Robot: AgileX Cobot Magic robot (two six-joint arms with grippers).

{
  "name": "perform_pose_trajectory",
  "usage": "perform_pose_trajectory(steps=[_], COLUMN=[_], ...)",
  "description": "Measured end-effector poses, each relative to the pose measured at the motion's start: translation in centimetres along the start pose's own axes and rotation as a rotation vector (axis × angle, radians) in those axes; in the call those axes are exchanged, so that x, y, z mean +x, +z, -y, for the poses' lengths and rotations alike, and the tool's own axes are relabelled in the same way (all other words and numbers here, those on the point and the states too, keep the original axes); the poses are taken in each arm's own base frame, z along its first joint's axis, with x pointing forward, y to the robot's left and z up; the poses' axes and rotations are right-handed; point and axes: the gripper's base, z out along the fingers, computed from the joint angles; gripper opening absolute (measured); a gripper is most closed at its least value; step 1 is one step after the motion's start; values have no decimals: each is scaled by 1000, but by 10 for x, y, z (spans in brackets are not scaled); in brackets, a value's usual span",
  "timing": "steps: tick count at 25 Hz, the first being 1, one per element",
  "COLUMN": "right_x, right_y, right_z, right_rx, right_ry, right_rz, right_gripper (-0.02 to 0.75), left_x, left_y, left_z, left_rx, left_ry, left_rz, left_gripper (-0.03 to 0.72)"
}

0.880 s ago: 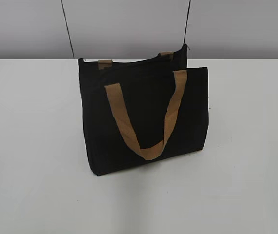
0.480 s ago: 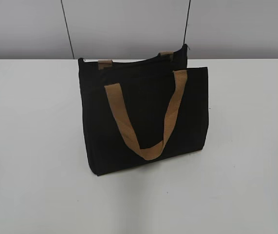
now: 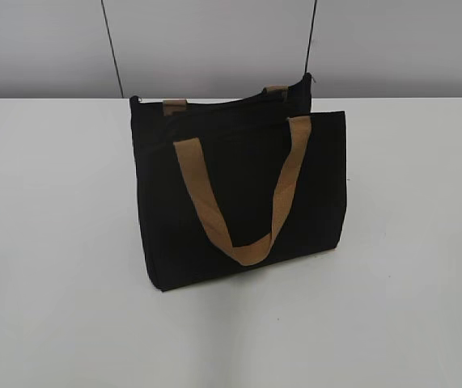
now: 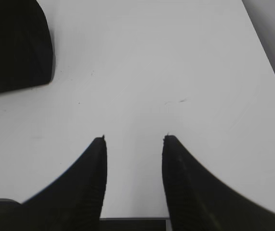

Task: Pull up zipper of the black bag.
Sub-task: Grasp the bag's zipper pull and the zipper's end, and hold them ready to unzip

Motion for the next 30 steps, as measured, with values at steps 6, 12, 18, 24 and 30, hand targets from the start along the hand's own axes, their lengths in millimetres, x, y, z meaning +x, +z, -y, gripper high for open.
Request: perform_pose_trajectory(steps=[6,12,18,24,30], right_x=[0,0,0,0,0], right_y=[0,0,0,0,0], right_z=[0,0,0,0,0], right_rx=[0,0,0,0,0], right_ry=[0,0,0,0,0], right_rz=[0,0,0,0,0], right_gripper=[306,306,306,306,306], left_x=[-43,-74,-101,-107,-86], left_y=[4,26,60,107,161], left_z=[2,7,20,36,48], left_rx=[6,45,131,199,223], left_ry=[57,99,126,141,154], left_rz=[106,230,309,402,398], left_gripper=[244,244,244,244,244])
